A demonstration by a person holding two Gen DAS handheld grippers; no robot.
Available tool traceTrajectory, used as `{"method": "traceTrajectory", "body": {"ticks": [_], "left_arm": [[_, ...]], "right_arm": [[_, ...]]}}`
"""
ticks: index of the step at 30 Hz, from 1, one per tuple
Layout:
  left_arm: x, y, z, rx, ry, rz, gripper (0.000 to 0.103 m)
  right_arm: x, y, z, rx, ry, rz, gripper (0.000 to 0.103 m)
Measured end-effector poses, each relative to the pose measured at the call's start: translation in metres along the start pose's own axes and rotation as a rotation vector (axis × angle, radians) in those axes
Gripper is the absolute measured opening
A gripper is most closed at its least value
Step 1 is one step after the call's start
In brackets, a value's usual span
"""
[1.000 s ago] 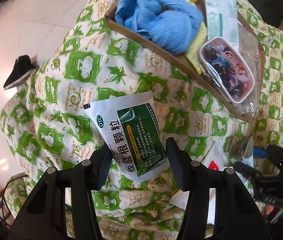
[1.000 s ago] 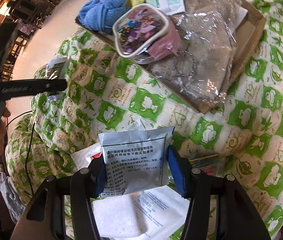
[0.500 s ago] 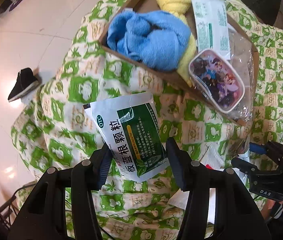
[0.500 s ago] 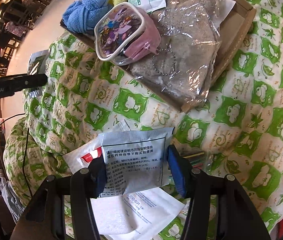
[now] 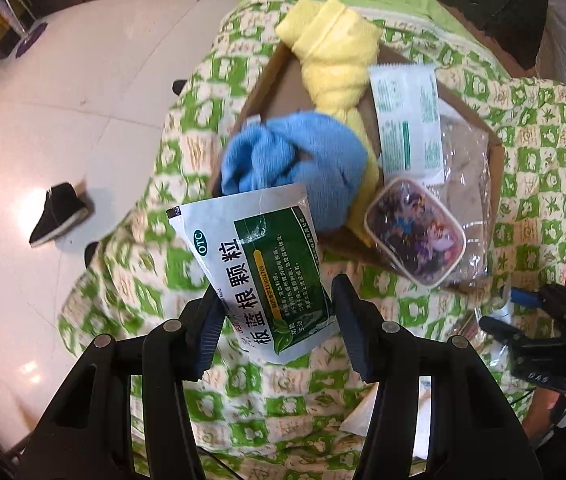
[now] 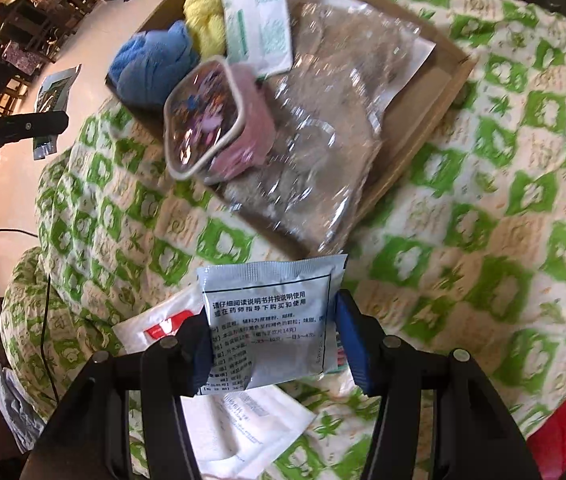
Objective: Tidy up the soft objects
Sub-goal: 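Carry the green sachet and white instruction packet over the cardboard tray with both grippers, then open both grippers to drop the green sachet and white packet into the tray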
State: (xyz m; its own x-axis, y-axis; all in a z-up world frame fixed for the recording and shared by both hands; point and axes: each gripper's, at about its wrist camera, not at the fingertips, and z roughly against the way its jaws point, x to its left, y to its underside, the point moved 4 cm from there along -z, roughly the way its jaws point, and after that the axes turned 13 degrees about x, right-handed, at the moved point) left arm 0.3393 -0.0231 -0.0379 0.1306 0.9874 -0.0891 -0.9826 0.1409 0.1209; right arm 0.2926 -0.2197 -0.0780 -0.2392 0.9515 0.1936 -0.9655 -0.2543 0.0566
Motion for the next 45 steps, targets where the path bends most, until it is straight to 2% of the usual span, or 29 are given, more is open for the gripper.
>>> {"method": "traceTrajectory", "body": {"ticks": [5, 10, 18, 30, 34, 36, 37, 39, 40, 43, 45], "left_arm": [[-0.001, -0.02, 0.004, -0.01, -0.02, -0.007, 0.053], [-0.008, -0.046, 0.007, -0.027, -0.027, -0.028, 0.053], [-0.009, -0.084, 0.008, -0.042, -0.038, -0.059, 0.053], [-0.007, -0.125, -0.017, -0.061, -0.053, -0.086, 0.053], [-0.009, -0.131, -0.029, -0.07, -0.087, -0.102, 0.054], [-0.009, -0.132, -0.031, -0.08, -0.093, -0.114, 0.056], [-0.009, -0.132, -0.031, -0.086, -0.097, -0.116, 0.06], [-0.007, -0.131, -0.028, -0.111, -0.106, -0.115, 0.064], [-0.005, -0.13, -0.025, -0.124, -0.104, -0.107, 0.065], [0.002, -0.125, -0.017, -0.13, -0.069, -0.079, 0.066], [0.006, -0.12, -0.011, -0.127, -0.056, -0.068, 0.073]], "right_arm": [[-0.02, -0.018, 0.033, -0.155, 0.008, -0.093, 0.055], [-0.042, -0.045, 0.053, -0.244, -0.055, -0.245, 0.055], [-0.038, -0.075, 0.042, -0.239, -0.126, -0.31, 0.055], [-0.038, -0.099, 0.016, -0.214, -0.115, -0.35, 0.057], [-0.037, -0.106, 0.011, -0.21, -0.105, -0.352, 0.057], [-0.037, -0.106, 0.009, -0.213, -0.114, -0.352, 0.06], [-0.037, -0.106, 0.009, -0.215, -0.12, -0.35, 0.061], [-0.035, -0.107, 0.008, -0.216, -0.145, -0.347, 0.073], [-0.034, -0.107, 0.009, -0.218, -0.156, -0.345, 0.075], [-0.029, -0.103, 0.014, -0.23, -0.166, -0.334, 0.077], [-0.028, -0.099, 0.018, -0.235, -0.169, -0.326, 0.079]]}}
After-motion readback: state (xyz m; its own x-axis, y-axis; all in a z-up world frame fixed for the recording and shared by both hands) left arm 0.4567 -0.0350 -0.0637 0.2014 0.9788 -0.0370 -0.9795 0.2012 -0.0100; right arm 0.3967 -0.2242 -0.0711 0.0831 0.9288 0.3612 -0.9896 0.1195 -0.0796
